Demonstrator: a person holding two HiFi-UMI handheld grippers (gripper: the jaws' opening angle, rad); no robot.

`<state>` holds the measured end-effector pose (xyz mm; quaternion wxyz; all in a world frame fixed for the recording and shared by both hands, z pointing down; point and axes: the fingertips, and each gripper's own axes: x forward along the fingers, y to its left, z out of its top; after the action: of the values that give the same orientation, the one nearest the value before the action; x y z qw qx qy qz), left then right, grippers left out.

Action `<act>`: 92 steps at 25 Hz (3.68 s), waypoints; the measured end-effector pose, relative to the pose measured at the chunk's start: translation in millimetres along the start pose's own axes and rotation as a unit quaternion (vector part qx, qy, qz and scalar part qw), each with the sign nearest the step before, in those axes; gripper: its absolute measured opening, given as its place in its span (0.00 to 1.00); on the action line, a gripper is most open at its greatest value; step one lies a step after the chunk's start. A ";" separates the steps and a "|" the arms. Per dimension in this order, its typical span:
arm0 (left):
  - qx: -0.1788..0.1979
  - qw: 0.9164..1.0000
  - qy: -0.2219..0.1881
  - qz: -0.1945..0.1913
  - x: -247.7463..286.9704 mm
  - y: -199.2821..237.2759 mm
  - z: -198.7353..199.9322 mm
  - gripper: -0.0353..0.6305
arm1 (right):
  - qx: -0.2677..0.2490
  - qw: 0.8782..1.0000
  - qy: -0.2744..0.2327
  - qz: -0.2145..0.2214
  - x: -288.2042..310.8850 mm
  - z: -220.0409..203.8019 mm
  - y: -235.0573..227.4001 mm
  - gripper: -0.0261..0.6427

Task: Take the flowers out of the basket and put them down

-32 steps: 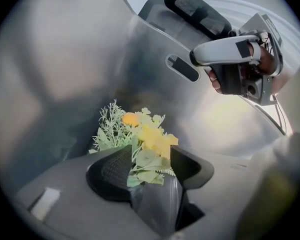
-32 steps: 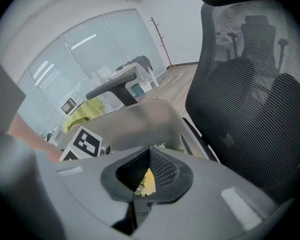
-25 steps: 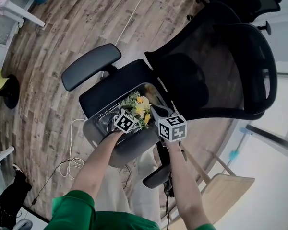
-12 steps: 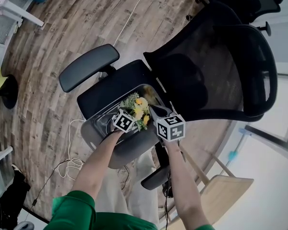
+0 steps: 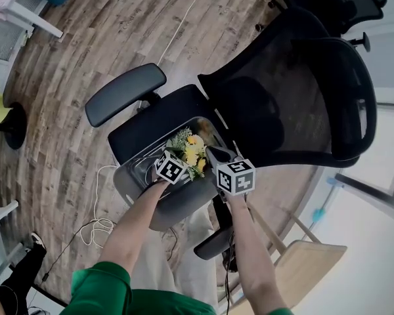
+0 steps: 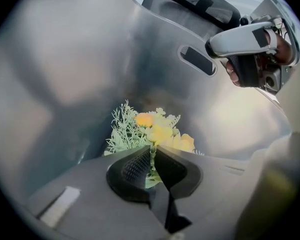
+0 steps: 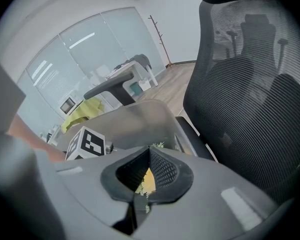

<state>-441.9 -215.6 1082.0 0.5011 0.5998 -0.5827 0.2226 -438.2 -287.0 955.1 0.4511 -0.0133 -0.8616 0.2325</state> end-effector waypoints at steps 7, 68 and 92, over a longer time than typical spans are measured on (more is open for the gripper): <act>-0.007 1.000 -0.013 0.011 -18.9 1.2 8.6 0.12 | 0.006 1.000 -0.006 -0.009 -11.1 3.5 0.9 0.05; 0.164 0.912 -0.364 -0.097 -459.6 -182.6 328.6 0.12 | -0.007 0.943 -0.301 -0.141 -355.5 189.5 115.7 0.05; 0.342 0.846 -0.294 -0.286 -420.0 -545.3 225.0 0.11 | 0.140 0.841 -0.398 -0.338 -613.7 -113.9 101.5 0.05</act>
<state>-103.5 -308.1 448.6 0.1109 0.9105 -0.3925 0.0683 -4.2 -295.0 495.2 0.1171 0.4356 -0.8763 0.1694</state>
